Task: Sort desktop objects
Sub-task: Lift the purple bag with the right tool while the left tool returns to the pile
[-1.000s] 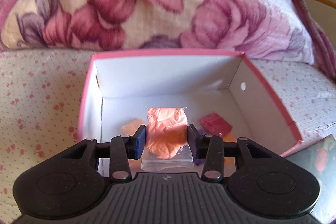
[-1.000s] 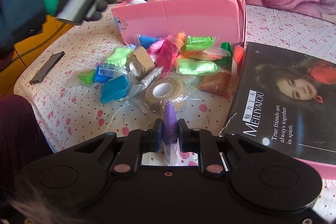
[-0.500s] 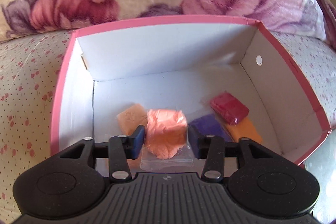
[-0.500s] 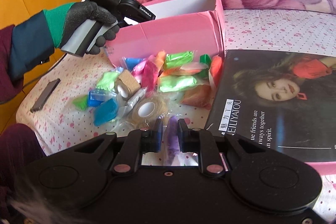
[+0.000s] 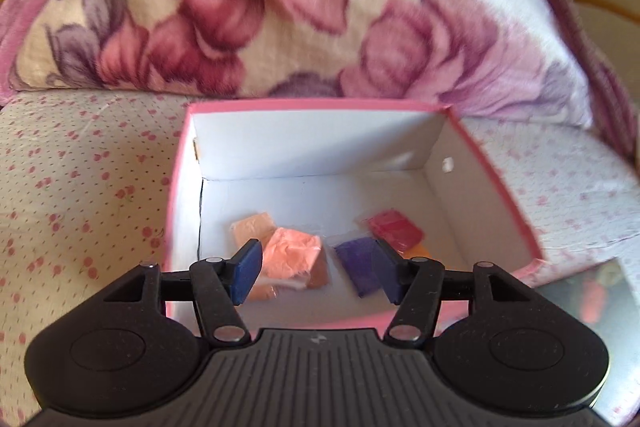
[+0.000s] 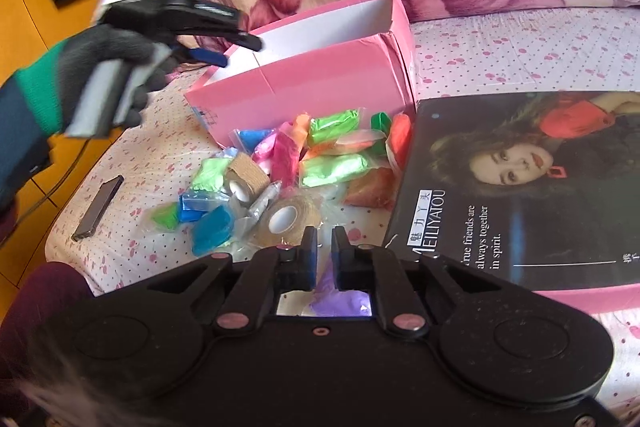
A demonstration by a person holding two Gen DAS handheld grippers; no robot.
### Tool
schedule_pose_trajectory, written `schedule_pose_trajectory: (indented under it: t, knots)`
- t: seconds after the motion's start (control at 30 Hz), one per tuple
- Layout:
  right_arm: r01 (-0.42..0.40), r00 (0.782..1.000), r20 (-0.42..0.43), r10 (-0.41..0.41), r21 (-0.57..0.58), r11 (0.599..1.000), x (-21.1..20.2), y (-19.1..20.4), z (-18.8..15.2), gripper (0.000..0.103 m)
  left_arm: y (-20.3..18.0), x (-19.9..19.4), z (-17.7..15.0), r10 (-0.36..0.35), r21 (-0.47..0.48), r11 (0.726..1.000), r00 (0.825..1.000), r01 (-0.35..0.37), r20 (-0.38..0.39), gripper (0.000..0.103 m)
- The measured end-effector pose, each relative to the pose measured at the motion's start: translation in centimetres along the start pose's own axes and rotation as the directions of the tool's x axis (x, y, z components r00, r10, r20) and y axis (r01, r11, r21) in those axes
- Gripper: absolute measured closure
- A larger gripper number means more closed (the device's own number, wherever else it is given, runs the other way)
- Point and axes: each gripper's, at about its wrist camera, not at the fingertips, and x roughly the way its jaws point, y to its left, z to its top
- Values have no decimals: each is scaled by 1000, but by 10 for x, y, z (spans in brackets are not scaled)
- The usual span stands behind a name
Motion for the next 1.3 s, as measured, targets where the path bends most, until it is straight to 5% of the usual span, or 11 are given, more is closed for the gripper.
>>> schedule_pose_trajectory:
  t: [0.27,0.33,0.37,0.4,0.53,0.73,0.93,1.0,1.03,1.17,1.3]
  knots:
    - [0,997,-80,-1,-22,1000,6,4,1,95,-6,-62,-78,-85,-50,995,996,86,27,44]
    - [19,992,-120,-26,-61,998,13,12,-2,80,-9,-65,-103,-100,-62,993,995,100,8,39]
    - [48,990,-131,-60,-93,995,18,18,-3,54,-11,-66,-115,-107,-68,992,994,107,-1,38]
    - [60,987,-140,-77,-124,990,22,24,-4,51,-13,-68,-127,-115,-74,991,993,114,-11,38]
    - [132,970,-158,-186,-302,944,38,50,-10,51,-18,-71,-174,-147,-102,985,988,141,-51,38]
    - [202,934,-177,-311,-456,867,56,62,-22,51,-11,-64,-181,-178,-131,977,983,170,-50,38]
    - [173,942,-212,-259,-354,919,58,52,-13,49,-3,-58,-184,-205,-156,968,978,196,-41,38]
    - [130,951,-239,-196,-268,955,53,47,-6,66,-1,-56,-186,-214,-164,965,976,205,-37,38]
    - [110,954,-247,-169,-236,965,49,45,-4,66,1,-55,-186,-218,-169,963,975,210,-36,38]
    - [169,939,-221,-264,-373,912,47,55,-14,68,5,-52,-189,-234,-184,957,972,225,-29,38]
    - [209,925,-234,-299,-342,916,54,52,-14,53,6,-50,-189,-233,-186,957,972,224,-26,38]
